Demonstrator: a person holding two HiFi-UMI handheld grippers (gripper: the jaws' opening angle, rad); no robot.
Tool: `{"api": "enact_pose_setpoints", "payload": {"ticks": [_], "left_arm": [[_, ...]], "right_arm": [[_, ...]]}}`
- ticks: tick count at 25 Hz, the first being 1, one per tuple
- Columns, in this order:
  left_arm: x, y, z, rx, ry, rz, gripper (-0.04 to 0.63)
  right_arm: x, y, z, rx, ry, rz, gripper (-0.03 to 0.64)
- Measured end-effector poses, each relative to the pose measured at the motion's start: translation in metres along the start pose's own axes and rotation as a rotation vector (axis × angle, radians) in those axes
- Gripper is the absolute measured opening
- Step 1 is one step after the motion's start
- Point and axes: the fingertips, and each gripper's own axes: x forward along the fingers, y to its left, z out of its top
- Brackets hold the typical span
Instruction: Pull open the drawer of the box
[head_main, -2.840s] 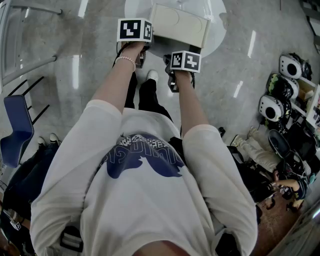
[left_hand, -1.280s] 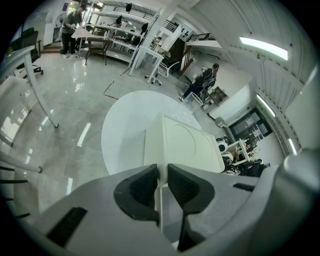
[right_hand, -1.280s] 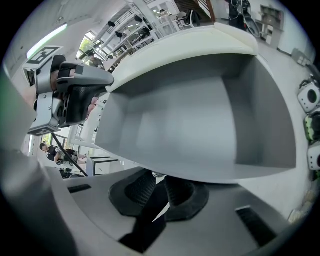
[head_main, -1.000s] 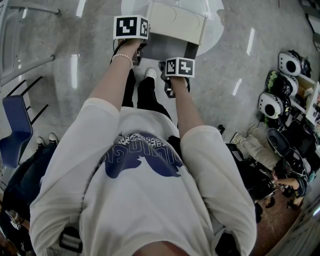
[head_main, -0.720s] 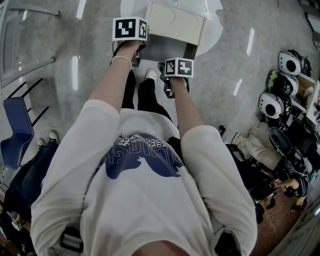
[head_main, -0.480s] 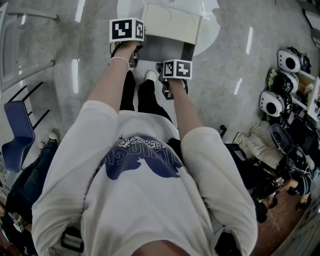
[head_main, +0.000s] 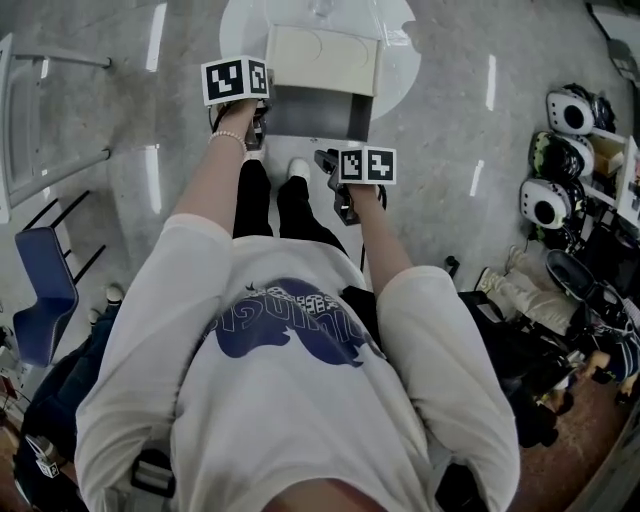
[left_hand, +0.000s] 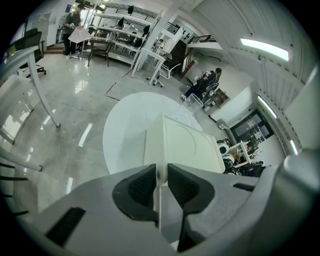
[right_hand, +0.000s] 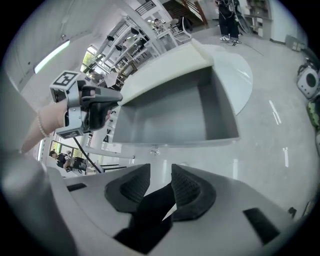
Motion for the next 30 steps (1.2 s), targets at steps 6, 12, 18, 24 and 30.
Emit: {"api": "enact_pose_setpoints", "payload": {"ticks": [6,12,18,24,30], "left_arm": [[-0.029,-0.009,0.016,0.0,-0.124,-0.074,0.078],[-0.13,-0.028,0.065,0.083,-0.472,-0.085,0.078],[-0.272,-0.091,0.08,0.24,-0.878,-0.029,0.031],[-0.335,-0.138,0.057,0.507,-1.103,0.154,0.008],[-0.361,-0.165,0.049,0.625,-1.18,0.194,0.008]], "right_arm": [[-0.081,0.015,0.055,0.015,-0.264,0.068,0.129],[-0.207,0.039,0.151,-0.04,-0.733,0.146,0.09],[-0.338,0.076,0.182,-0.287,-1.081,0.056,0.005],[-0.399,0.113,0.181,-0.565,-1.282,-0.053,-0.002],[-0.422,0.142,0.168,-0.742,-1.372,-0.135,-0.002]]}}
